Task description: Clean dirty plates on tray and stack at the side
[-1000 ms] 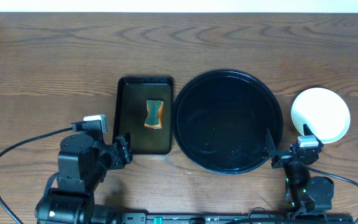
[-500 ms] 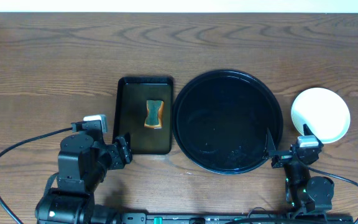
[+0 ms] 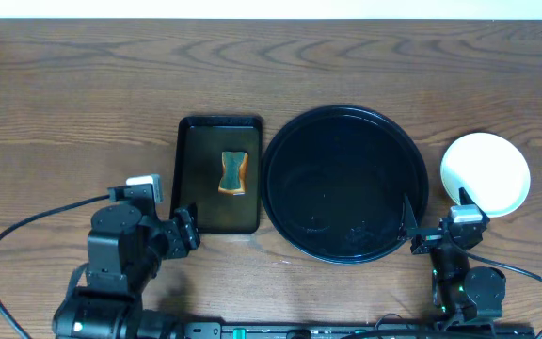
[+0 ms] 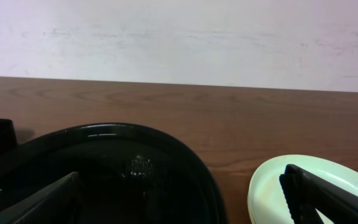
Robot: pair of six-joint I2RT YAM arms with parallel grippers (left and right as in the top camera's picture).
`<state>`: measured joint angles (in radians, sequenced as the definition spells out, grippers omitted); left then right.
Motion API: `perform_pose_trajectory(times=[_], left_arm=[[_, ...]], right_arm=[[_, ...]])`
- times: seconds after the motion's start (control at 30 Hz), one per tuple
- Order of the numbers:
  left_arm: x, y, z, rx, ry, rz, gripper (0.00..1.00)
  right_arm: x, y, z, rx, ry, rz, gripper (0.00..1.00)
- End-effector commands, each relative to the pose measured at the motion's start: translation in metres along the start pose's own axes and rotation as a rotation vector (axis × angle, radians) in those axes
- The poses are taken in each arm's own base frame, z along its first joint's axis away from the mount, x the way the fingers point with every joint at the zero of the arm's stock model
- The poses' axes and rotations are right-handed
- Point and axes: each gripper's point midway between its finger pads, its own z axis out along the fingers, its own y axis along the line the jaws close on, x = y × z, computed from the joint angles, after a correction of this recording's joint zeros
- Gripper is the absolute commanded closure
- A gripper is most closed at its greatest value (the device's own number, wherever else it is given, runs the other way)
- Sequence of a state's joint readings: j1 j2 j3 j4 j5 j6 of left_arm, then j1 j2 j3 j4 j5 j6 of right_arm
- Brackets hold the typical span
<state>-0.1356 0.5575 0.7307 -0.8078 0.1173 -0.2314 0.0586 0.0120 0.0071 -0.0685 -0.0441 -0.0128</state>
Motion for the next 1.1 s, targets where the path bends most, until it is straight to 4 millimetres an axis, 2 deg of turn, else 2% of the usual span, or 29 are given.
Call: perform_pose_trajectory(times=[0.0, 0.13, 0.23, 0.4, 0.63, 0.9, 1.07], left_arm=[[0.003, 0.003, -0.005, 0.0, -0.033, 0.012, 0.23], [0.013, 0.015, 0.001, -0.019, -0.085, -0.013, 0.22], [0.021, 0.024, 0.013, -0.007, -0.182, -0.028, 0.22], [0.019, 0.031, 0.027, 0.013, -0.314, -0.029, 0.22], [0.004, 0.036, 0.034, 0.036, -0.509, -0.018, 0.22], [-0.02, 0.039, 0.031, 0.044, -0.703, 0.002, 0.22], [-0.029, 0.039, 0.026, -0.002, -0.783, 0.154, 0.22]], right_arm=[[0.0, 0.0, 0.0, 0.003, -0.001, -0.019, 0.01], [0.0, 0.0, 0.0, 0.003, -0.001, -0.019, 0.01], [0.0, 0.0, 0.0, 0.003, -0.001, -0.019, 0.01], [0.0, 0.0, 0.0, 0.003, -0.001, -0.019, 0.01], [0.0, 0.0, 0.0, 0.003, -0.001, -0.019, 0.01], [0.0, 0.0, 0.0, 0.003, -0.001, -0.019, 0.01], [0.0, 0.0, 0.0, 0.003, -0.001, -0.019, 0.01]])
